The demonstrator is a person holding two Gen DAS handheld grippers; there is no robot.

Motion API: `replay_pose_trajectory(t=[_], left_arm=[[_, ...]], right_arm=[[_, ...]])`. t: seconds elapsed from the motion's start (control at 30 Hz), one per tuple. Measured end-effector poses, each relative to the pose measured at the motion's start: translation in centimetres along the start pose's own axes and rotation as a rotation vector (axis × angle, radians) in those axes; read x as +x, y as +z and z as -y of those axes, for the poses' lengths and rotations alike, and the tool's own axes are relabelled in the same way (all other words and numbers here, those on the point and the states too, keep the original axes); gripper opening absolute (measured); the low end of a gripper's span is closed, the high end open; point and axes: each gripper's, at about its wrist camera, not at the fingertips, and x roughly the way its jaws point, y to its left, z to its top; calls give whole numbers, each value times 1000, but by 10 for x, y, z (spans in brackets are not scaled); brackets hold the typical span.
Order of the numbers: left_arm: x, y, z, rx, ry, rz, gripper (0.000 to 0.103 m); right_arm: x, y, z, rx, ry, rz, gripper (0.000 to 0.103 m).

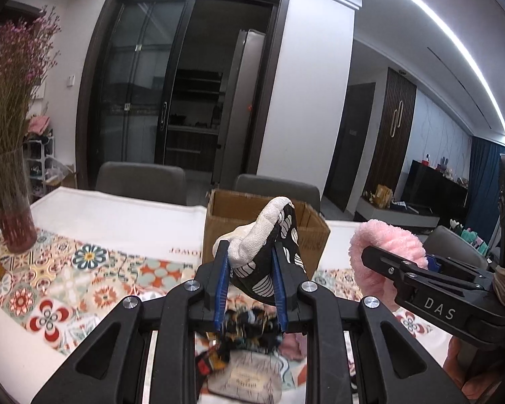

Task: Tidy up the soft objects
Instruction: 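Carry the cap and pink wristband up and over the cardboard box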

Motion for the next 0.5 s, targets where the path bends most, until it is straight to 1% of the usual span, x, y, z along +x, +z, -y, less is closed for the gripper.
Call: replay_pose_trajectory(t=[0.13, 0.37, 0.5], left_arm=[[9, 17, 2, 13, -3, 30, 24], [28, 44, 6, 17, -9, 59, 24], [41, 56, 9, 32, 1, 70, 24]], right_arm=[[9, 17, 2, 2, 7, 14, 46], [28, 44, 11, 12, 23, 24, 46], [40, 59, 15, 13, 27, 24, 46]])
